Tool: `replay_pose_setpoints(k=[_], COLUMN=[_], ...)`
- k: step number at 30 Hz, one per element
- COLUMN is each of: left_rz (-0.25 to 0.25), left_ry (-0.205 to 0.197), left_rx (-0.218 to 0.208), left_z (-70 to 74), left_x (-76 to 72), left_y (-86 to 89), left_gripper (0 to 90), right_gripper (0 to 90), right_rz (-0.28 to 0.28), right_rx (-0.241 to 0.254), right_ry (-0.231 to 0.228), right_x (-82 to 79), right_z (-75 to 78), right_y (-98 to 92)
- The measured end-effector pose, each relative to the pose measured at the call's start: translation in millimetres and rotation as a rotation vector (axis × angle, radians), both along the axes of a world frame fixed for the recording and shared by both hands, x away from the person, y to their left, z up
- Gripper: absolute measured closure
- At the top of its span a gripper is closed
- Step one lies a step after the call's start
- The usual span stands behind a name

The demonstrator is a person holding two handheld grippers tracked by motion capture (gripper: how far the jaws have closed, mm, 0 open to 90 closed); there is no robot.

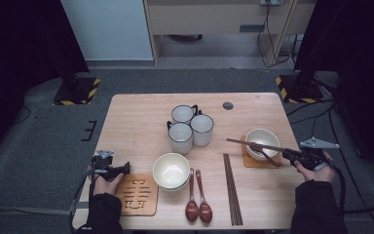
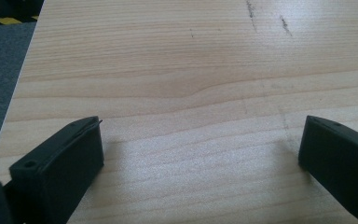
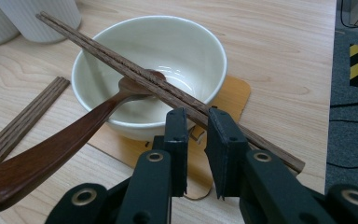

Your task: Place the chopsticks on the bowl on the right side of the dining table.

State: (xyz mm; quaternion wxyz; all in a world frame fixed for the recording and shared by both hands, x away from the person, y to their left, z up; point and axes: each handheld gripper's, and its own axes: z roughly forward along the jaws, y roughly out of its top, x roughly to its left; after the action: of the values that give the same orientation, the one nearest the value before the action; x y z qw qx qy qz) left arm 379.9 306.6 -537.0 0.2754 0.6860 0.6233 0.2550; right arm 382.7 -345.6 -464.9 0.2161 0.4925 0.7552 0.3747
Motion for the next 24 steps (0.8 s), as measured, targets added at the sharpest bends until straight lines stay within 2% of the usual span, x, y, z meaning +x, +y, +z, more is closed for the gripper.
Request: replay_pose_setpoints(k=[15,24], left_rz=[0.0,-0.001], left_ry=[0.0,0.0], left_rx=[0.0,0.0], left_z=[0.0,0.0], left_x=[0.0,0.0], left_y=[0.0,0.0], left_gripper=[0.0,0.0], right_gripper=[72.6,71.2], right_rz=[-0.012,-0.034], right_rx=[-0.023,-0.013], right_ry=[0.007,0.01], right_x=[10.6,15.4], right_z=[-5.7,-7.8], right_y=[0.0,-4.7])
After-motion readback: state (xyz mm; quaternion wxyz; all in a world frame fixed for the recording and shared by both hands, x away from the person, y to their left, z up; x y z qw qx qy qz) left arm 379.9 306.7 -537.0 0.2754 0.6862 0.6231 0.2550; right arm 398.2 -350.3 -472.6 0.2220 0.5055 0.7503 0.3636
